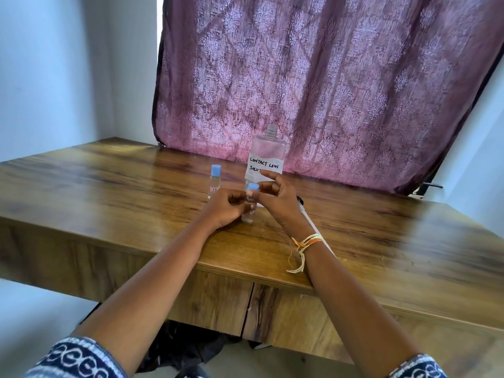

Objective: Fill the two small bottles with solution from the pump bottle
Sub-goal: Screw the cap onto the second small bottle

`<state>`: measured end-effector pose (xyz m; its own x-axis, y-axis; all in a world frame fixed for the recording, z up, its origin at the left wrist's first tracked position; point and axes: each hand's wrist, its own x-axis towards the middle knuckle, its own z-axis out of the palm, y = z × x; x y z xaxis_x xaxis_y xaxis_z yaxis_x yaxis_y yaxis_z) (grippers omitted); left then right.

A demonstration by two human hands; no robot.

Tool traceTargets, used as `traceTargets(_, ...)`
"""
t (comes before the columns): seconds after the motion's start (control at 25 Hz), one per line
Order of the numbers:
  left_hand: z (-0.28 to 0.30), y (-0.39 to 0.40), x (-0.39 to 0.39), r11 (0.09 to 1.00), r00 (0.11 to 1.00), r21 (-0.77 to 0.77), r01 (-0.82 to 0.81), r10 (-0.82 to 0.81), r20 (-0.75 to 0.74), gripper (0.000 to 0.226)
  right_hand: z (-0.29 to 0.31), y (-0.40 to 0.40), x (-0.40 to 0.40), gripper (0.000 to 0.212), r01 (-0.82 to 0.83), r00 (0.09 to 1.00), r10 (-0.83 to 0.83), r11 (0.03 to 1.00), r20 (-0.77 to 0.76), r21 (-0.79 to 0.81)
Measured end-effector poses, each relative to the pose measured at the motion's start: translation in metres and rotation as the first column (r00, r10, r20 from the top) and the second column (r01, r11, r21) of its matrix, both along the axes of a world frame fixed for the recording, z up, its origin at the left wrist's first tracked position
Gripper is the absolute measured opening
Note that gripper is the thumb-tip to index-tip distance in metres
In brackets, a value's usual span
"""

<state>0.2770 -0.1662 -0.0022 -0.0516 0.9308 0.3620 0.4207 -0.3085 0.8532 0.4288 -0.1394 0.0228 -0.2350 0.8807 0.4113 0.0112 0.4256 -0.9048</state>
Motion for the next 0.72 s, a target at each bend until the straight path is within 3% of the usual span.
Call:
traceTargets(0.16,-0.0006,0.0016,-0.0003,1.0,1.0,-0.015,0.003,-0.003,0.017,0.028,0.0008,0.0011,0.0002,0.055,-0.106,0.994,0.107,0.993,0.018,-0.042)
traceTargets(0.44,-0.0041,0.0062,-0.0002,1.0,0.999,0.017,-0.017,0.018,-0.028,0.025,-0.0017,0.0016,-0.0031,0.033,-0.005,1.0,0.004,1.0,-0.013,-0.018)
traceTargets(0.64,-0.0039,0.006,-0.0005,1.0,0.999,-0.014,-0.021,0.02,-0.046,0.033,-0.0053,0.0041,0.0002,0.038,-0.009,1.0,0.008,1.0,-0.014,-0.022)
traceTargets(0.72,-0.003,0.005,-0.0004,0.999,0.998,-0.012,-0.033,0.032,-0.055,0.037,-0.008,0.0066,0.0029,0.045,-0.044,0.995,0.047,0.998,0.089,-0.034)
